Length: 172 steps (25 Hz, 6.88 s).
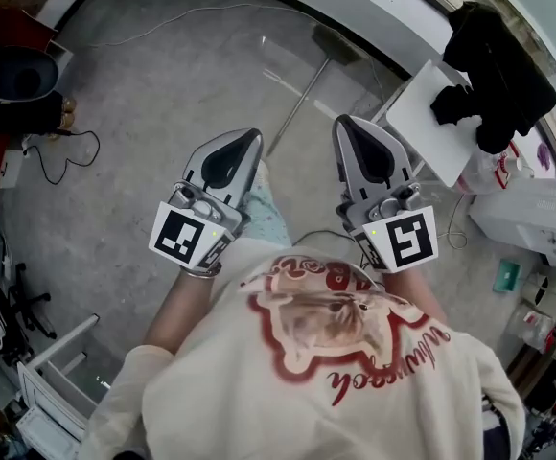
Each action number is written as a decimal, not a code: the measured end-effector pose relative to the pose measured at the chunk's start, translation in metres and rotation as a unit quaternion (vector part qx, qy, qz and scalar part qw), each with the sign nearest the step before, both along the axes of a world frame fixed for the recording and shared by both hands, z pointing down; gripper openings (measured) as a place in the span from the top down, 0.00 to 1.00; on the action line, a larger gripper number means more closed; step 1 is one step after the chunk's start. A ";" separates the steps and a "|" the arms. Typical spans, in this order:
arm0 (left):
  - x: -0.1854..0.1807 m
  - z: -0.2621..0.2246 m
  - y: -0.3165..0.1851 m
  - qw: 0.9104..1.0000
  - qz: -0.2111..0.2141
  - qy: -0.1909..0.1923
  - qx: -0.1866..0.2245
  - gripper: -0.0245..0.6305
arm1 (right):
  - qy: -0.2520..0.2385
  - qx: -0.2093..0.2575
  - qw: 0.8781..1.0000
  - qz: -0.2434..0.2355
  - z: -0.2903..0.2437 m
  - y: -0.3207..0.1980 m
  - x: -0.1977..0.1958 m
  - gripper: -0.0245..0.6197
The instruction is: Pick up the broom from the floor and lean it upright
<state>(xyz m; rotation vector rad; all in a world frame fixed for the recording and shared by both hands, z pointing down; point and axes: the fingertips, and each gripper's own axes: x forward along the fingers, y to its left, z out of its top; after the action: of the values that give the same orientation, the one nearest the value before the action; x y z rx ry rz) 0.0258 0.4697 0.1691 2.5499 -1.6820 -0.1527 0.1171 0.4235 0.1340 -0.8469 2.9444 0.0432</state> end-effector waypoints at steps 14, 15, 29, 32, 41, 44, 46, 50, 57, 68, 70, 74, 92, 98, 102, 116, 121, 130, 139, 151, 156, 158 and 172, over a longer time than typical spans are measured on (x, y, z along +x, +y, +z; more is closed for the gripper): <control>-0.112 0.013 -0.206 0.998 0.065 -0.018 -0.016 0.93 | -0.004 -0.026 0.999 0.034 0.004 -0.187 -0.137 0.92; -0.112 0.019 -0.212 0.998 0.063 -0.016 -0.020 0.93 | 0.002 -0.035 0.999 0.028 0.013 -0.193 -0.138 0.92; -0.143 0.130 -0.278 0.997 -0.002 0.001 -0.078 0.93 | 0.082 -0.043 0.988 -0.122 0.140 -0.255 -0.189 0.92; -0.145 0.172 -0.284 0.995 -0.012 0.021 -0.098 0.93 | 0.097 -0.056 0.977 -0.180 0.193 -0.247 -0.196 0.92; -0.169 0.327 -0.283 0.991 -0.040 0.015 -0.130 0.93 | 0.223 -0.076 0.914 -0.331 0.425 -0.198 -0.204 0.92; -0.174 0.378 -0.273 0.988 -0.053 0.019 -0.142 0.93 | 0.264 -0.072 0.881 -0.387 0.502 -0.173 -0.201 0.85; -0.175 0.410 -0.264 0.987 -0.058 0.019 -0.148 0.93 | 0.297 -0.036 0.853 -0.427 0.554 -0.155 -0.197 0.78; -0.175 0.468 -0.238 0.984 -0.060 0.017 -0.167 0.93 | 0.365 0.040 0.783 -0.502 0.660 -0.119 -0.184 0.74; -0.177 0.536 -0.214 0.982 -0.051 0.015 -0.180 0.93 | 0.433 0.120 0.692 -0.564 0.791 -0.082 -0.183 0.67; -0.174 0.596 -0.219 0.983 -0.051 0.016 -0.177 0.93 | 0.514 0.166 0.551 -0.637 0.936 -0.063 -0.149 0.67; -0.173 0.600 -0.223 0.982 -0.053 0.017 -0.179 0.93 | 0.527 0.183 0.529 -0.640 0.945 -0.074 -0.143 0.67; -0.177 0.613 -0.202 0.980 -0.063 0.022 -0.188 0.93 | 0.550 0.186 0.505 -0.639 0.965 -0.066 -0.139 0.67; -0.198 0.509 -0.243 0.986 -0.056 0.023 -0.155 0.93 | 0.444 0.246 0.630 -0.587 0.792 -0.107 -0.219 0.80; -0.218 0.346 -0.291 0.994 -0.067 -0.007 -0.085 0.93 | 0.385 0.229 0.742 -0.498 0.589 -0.173 -0.259 0.81; -0.233 0.271 -0.304 0.995 -0.079 -0.025 -0.061 0.93 | 0.339 0.197 0.823 -0.411 0.482 -0.225 -0.280 0.81; -0.208 0.198 -0.318 0.996 -0.036 0.000 -0.080 0.93 | 0.246 0.085 0.962 -0.079 0.307 -0.329 -0.266 0.81; -0.186 0.177 -0.336 0.995 0.004 -0.029 -0.091 0.93 | 0.199 0.018 0.978 0.062 0.264 -0.371 -0.234 0.81; -0.152 0.184 -0.377 0.983 0.025 -0.081 -0.165 0.93 | 0.136 -0.073 0.957 0.245 0.222 -0.396 -0.163 0.81; -0.096 0.218 -0.425 0.958 0.060 -0.111 -0.259 0.93 | 0.097 -0.118 0.932 0.328 0.205 -0.433 -0.105 0.81; -0.030 0.182 -0.567 0.964 0.091 -0.100 -0.228 0.93 | 0.058 -0.143 0.900 0.408 0.169 -0.550 -0.001 0.81; -0.019 0.172 -0.626 0.971 0.083 -0.090 -0.204 0.93 | 0.058 -0.136 0.885 0.442 0.168 -0.606 0.036 0.81; -0.014 0.175 -0.646 0.970 0.093 -0.091 -0.204 0.93 | 0.056 -0.134 0.875 0.462 0.170 -0.627 0.049 0.81; -0.016 0.196 -0.839 0.943 0.248 -0.121 -0.185 0.93 | 0.091 -0.155 0.800 0.573 0.222 -0.801 0.043 0.81</control>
<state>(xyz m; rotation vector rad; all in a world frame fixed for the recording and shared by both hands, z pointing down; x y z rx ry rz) 0.0093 -0.3696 0.3649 2.6604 -0.9421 0.4785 0.1599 -0.3774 0.3562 -2.6185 2.0764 -0.3037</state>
